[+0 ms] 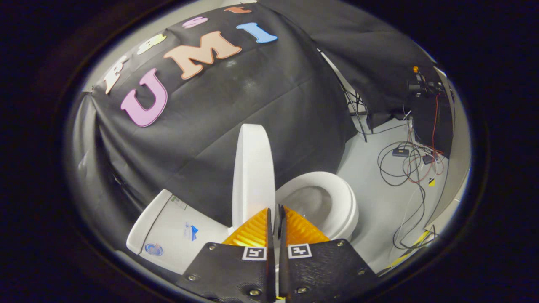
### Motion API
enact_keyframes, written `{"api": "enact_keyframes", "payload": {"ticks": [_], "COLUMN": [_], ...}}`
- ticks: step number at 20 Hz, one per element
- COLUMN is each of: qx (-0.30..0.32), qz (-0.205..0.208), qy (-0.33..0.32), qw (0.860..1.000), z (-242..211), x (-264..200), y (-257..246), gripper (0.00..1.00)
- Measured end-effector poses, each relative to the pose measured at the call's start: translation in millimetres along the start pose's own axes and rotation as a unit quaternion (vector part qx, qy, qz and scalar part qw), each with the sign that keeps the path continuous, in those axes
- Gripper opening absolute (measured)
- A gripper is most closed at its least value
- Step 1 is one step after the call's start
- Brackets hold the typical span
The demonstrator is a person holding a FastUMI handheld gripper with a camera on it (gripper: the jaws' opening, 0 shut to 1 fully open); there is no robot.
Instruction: Open the toilet lid.
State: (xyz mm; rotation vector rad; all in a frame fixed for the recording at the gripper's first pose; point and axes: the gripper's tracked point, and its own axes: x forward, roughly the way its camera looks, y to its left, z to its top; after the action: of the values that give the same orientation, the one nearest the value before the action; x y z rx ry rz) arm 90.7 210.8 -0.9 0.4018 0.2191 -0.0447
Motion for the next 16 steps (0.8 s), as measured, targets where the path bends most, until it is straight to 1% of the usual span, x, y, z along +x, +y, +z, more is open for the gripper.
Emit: {"api": "enact_keyframes", "payload": {"ticks": [2, 8, 12, 16], "qx": [-0.012, -0.054, -0.108, -0.163], "qz": [0.001, -0.015, -0.03, -0.028], "qy": [0.0, -0.005, -0.011, -0.023], "qw": [1.0, 0.998, 0.994, 0.986], "z": [1.5, 1.8, 1.2, 0.5], "x": [-2.8, -12.8, -18.2, -25.4], "y": [8.5, 29.1, 43.8, 61.2], "gripper": [0.04, 0.04, 0.04, 0.04]}}
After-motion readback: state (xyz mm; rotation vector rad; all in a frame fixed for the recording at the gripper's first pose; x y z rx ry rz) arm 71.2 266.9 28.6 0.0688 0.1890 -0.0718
